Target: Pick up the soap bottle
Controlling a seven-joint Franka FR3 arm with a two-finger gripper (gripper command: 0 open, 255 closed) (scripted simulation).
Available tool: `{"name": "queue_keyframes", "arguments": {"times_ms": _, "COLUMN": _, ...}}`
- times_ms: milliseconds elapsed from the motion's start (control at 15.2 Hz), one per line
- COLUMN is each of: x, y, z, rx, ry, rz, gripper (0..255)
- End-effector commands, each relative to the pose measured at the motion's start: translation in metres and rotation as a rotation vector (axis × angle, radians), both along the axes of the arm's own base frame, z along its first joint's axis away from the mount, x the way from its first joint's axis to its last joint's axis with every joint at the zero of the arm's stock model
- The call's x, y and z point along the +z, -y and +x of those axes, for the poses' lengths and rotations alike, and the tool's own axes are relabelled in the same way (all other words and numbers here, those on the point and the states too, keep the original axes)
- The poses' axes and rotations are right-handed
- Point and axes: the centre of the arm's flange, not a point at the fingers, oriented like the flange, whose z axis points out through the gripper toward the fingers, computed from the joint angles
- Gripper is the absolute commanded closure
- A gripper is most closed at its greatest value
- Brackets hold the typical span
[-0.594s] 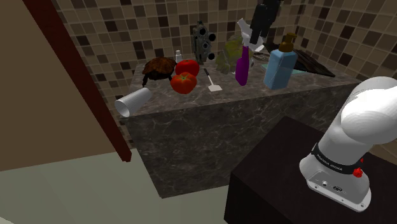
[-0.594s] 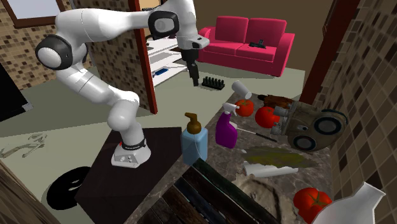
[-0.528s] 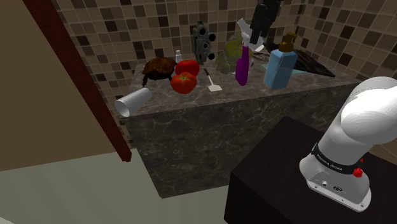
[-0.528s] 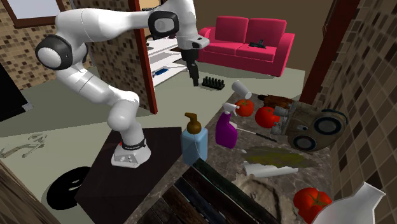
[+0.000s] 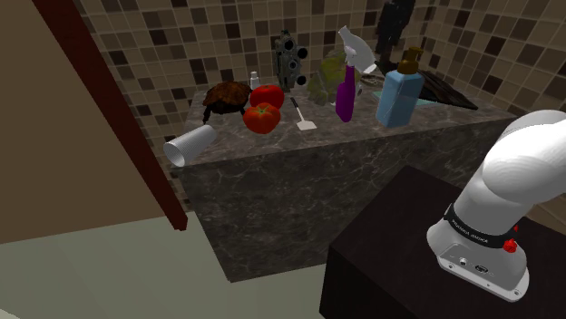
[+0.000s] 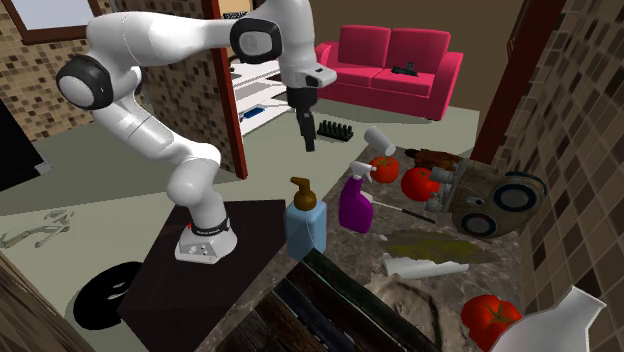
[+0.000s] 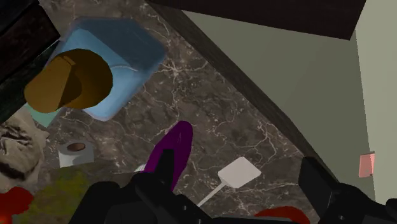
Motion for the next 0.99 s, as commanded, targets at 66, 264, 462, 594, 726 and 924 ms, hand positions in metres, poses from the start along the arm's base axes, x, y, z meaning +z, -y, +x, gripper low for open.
{"name": "queue_keyframes", "arguments": {"times_ms": 66, "x": -0.002, "y": 0.036, "z": 0.0, "rx": -0.019, "ry": -0.013, "rz": -0.015, "gripper": 0}}
{"name": "queue_keyframes", "arguments": {"times_ms": 264, "x": -0.001, "y": 0.073, "z": 0.0, "rx": -0.039, "ry": -0.026, "rz": -0.03, "gripper": 0}}
{"name": "queue_keyframes", "arguments": {"times_ms": 462, "x": 0.0, "y": 0.11, "z": 0.0, "rx": -0.059, "ry": -0.038, "rz": -0.044, "gripper": 0}}
{"name": "queue_keyframes", "arguments": {"times_ms": 594, "x": 0.0, "y": 0.135, "z": 0.0, "rx": -0.072, "ry": -0.047, "rz": -0.054, "gripper": 0}}
{"name": "queue_keyframes", "arguments": {"times_ms": 726, "x": -0.005, "y": 0.138, "z": 0.0, "rx": -0.073, "ry": -0.048, "rz": -0.055, "gripper": 0}}
{"name": "queue_keyframes", "arguments": {"times_ms": 924, "x": -0.021, "y": 0.138, "z": 0.0, "rx": -0.073, "ry": -0.048, "rz": -0.055, "gripper": 0}}
